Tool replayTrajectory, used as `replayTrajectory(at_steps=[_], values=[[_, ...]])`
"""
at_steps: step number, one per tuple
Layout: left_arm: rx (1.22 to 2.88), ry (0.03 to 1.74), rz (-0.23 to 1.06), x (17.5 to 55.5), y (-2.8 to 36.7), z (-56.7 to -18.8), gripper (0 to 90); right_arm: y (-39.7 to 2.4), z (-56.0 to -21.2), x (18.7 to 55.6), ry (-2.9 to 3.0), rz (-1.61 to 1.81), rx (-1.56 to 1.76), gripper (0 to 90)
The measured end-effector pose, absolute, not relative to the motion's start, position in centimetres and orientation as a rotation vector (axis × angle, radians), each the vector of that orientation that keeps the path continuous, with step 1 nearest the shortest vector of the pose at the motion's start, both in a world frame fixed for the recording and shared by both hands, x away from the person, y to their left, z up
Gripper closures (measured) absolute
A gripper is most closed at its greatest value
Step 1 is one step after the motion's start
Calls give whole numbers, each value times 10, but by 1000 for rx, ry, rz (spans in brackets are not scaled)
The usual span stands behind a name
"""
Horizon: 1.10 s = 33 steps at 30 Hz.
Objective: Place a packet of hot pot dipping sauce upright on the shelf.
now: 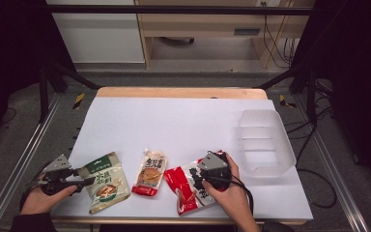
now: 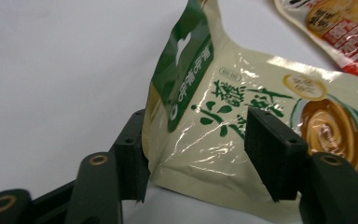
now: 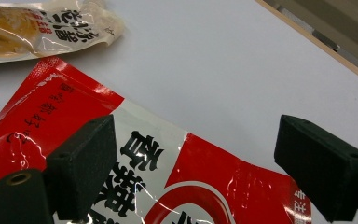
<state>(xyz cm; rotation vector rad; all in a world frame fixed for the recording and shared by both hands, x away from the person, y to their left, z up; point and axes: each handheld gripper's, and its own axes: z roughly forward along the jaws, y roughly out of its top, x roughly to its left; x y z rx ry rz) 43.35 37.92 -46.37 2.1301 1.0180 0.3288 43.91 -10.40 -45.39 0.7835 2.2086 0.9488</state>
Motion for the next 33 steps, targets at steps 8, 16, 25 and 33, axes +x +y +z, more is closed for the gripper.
replayTrajectory(at_steps=[8, 16, 25, 33], values=[[2111, 1024, 322, 443, 387, -466, 759, -105, -454, 440, 2194, 936, 796, 133], [2136, 1032, 339, 444, 388, -465, 842, -109, -455, 443, 2186, 936, 816, 127], [2085, 1019, 409, 436, 390, -445, 900, -113, -454, 444, 2179, 941, 838, 117], [2049, 912, 466, 417, 376, -408, 900, -113, -454, 446, 2188, 952, 854, 117]])
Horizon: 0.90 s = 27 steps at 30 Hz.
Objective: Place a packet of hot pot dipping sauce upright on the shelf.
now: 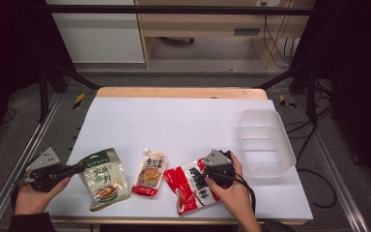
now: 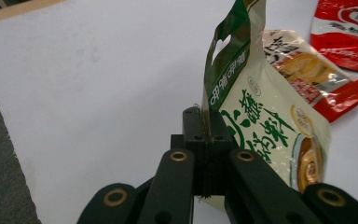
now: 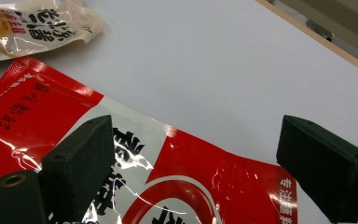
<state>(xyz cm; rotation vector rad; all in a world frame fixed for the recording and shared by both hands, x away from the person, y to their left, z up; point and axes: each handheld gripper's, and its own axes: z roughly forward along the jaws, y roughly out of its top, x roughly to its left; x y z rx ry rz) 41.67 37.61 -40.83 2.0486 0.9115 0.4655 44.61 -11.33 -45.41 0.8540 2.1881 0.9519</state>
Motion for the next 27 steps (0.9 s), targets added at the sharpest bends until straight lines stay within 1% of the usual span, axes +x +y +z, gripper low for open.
replayTrajectory(at_steps=[4, 7, 8, 12, 20, 27], values=[[2021, 846, 436, 398, 370, -385, 900, -111, -455, 444, 2199, 953, 841, 115], [2023, 812, 429, 392, 365, -378, 900, -111, -455, 443, 2203, 954, 837, 113], [2054, 745, 429, 383, 358, -368, 900, -111, -454, 443, 2205, 960, 837, 113], [2095, 679, 428, 377, 346, -357, 900, -110, -452, 442, 2210, 986, 845, 113], [2109, 655, 472, 386, 326, -345, 900, -109, -437, 439, 2231, 1035, 835, 112], [2127, 625, 482, 388, 322, -336, 900, -104, -423, 441, 2253, 1059, 789, 114]])
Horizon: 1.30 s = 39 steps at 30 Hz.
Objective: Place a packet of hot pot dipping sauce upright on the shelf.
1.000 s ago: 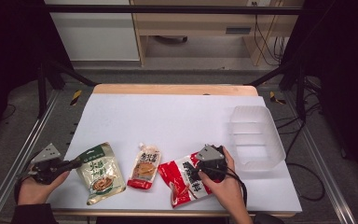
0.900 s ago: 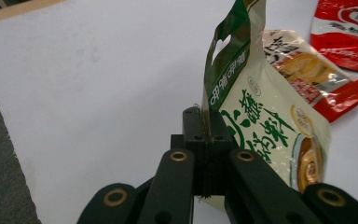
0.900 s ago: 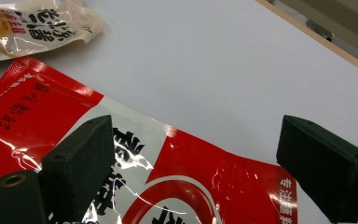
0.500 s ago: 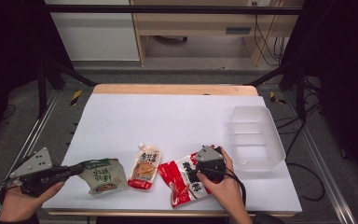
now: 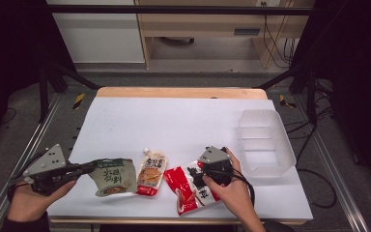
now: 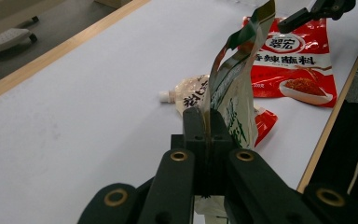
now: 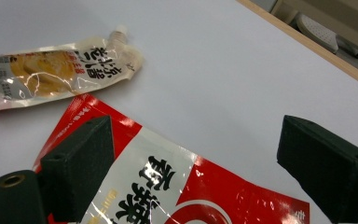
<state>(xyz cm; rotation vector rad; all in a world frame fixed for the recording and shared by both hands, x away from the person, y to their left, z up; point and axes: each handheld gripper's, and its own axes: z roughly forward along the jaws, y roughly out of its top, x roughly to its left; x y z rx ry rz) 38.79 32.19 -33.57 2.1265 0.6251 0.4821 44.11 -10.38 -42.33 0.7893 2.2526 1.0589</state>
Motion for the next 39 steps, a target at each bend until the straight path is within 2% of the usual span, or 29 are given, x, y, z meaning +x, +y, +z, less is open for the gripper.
replayTrajectory(at_steps=[10, 18, 26, 32, 33, 36, 39], values=[[2104, 603, 510, 392, 319, -316, 900, -92, -407, 454, 2307, 1056, 728, 116], [2125, 573, 518, 415, 306, -309, 900, -85, -385, 470, 2349, 1038, 679, 128], [2134, 506, 496, 441, 276, -302, 900, -90, -360, 482, 2395, 928, 608, 224], [2147, 487, 502, 455, 262, -300, 900, -99, -347, 484, 2416, 891, 589, 197], [2148, 481, 497, 459, 258, -300, 900, -101, -342, 486, 2421, 905, 587, 148], [2151, 476, 486, 464, 252, -301, 900, -103, -338, 489, 2432, 906, 572, 128], [2164, 464, 475, 468, 243, -304, 900, -100, -331, 488, 2435, 875, 498, 140]])
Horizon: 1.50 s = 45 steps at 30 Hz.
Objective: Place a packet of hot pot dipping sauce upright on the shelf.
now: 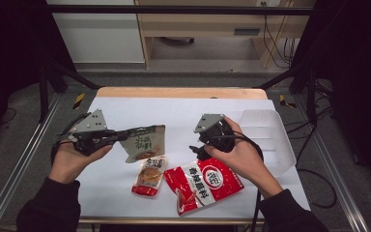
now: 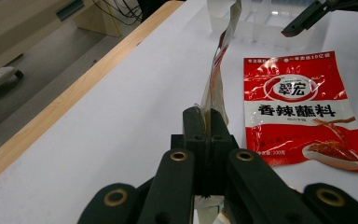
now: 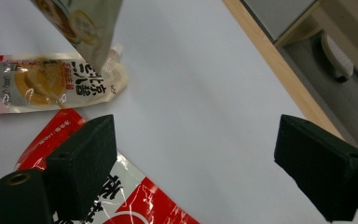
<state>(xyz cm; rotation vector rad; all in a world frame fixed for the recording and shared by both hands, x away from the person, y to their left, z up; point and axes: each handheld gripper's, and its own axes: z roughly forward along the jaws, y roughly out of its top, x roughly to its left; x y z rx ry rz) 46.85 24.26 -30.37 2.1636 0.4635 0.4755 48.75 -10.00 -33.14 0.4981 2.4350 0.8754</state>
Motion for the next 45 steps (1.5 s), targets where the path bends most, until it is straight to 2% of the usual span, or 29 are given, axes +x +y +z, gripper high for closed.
replayTrajectory(at_steps=[6, 15, 18, 29, 30, 31, 40, 41, 42, 45], values=[[2167, 463, 455, 475, 232, -308, 900, -98, -328, 482, 2470, 817, 471, 107], [2184, 428, 443, 478, 221, -310, 900, -100, -333, 484, 2573, 688, 464, 103], [2184, 418, 441, 479, 217, -312, 900, -100, -332, 485, 2587, 680, 428, 184], [2207, 351, 397, 481, 192, -318, 900, -93, -313, 482, 2591, 687, 356, 232], [2210, 332, 390, 480, 184, -319, 900, -90, -309, 482, 2595, 690, 337, 309], [2210, 332, 390, 480, 184, -319, 900, -89, -307, 481, 2598, 695, 305, 331], [2213, 281, 355, 475, 160, -323, 900, -76, -303, 478, 2643, 659, 240, 422], [2218, 269, 350, 475, 158, -324, 900, -75, -303, 478, 2649, 648, 231, 442], [2219, 260, 345, 473, 154, -325, 900, -73, -306, 479, 2679, 614, 228, 504], [2221, 252, 339, 471, 151, -327, 900, -72, -310, 479, 2704, 575, 246, 549]])
